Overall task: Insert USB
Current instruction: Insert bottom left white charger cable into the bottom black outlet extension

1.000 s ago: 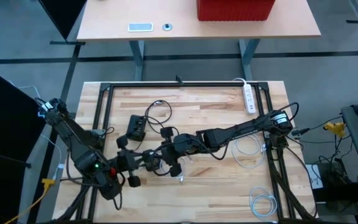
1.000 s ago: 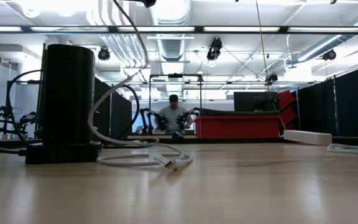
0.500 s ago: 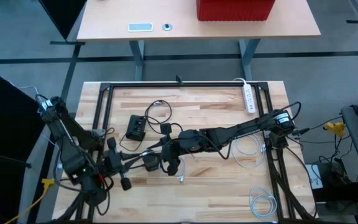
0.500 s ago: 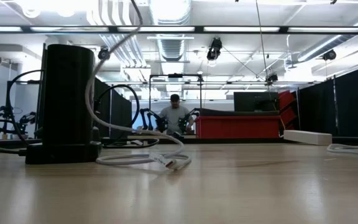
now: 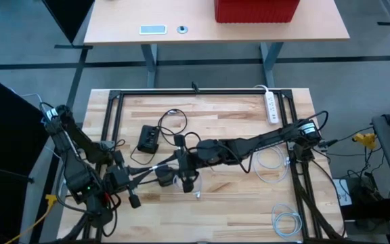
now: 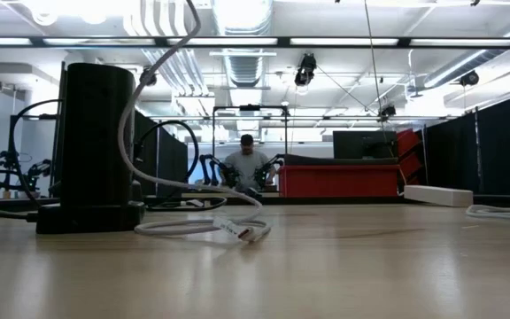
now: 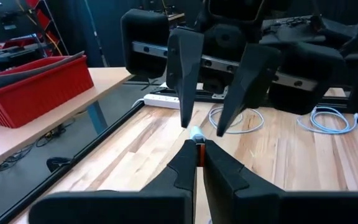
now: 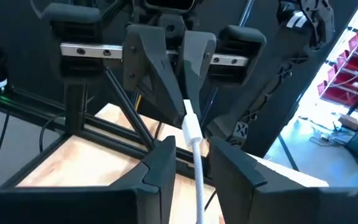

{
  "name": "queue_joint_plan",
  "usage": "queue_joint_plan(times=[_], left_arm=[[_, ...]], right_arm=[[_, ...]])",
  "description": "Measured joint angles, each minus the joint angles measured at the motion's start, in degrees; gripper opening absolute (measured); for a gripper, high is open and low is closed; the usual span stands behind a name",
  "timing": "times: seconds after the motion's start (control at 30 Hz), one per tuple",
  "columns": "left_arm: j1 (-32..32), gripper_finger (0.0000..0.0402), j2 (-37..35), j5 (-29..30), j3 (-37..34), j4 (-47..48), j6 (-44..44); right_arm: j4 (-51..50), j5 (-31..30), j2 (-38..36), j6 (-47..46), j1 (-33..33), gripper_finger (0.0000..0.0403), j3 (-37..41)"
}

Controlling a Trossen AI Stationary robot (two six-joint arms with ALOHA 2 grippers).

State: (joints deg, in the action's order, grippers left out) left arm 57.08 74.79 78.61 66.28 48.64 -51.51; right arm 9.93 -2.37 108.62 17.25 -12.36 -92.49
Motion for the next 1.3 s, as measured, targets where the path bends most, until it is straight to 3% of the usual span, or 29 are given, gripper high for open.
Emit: queue_joint_plan(times=[0.43,0.6,1.0,1.3], left_arm=[[0.1,0.0003,0.0,0.4,0.0,-1.3,1.3],[0.1,0.0003,0.0,0.0,0.0,-3.3,3.7],[0.2,0.0003,0.0,-1.6,0.0,-9.5,10.6],[0.2,0.0003,0.0,-1.6,0.0,-9.6,10.6]], right_arm=[[2.5,0.3,0.8,-0.7,0.0,0.0046,0.0],[3.0,3.7,0.8,-0.8,0.3,0.0059,0.0],[3.0,4.5,0.9,-1.7,0.6,0.0105,0.0],[2.9,7.4,0.9,-2.3,0.6,0.0075,0.0]])
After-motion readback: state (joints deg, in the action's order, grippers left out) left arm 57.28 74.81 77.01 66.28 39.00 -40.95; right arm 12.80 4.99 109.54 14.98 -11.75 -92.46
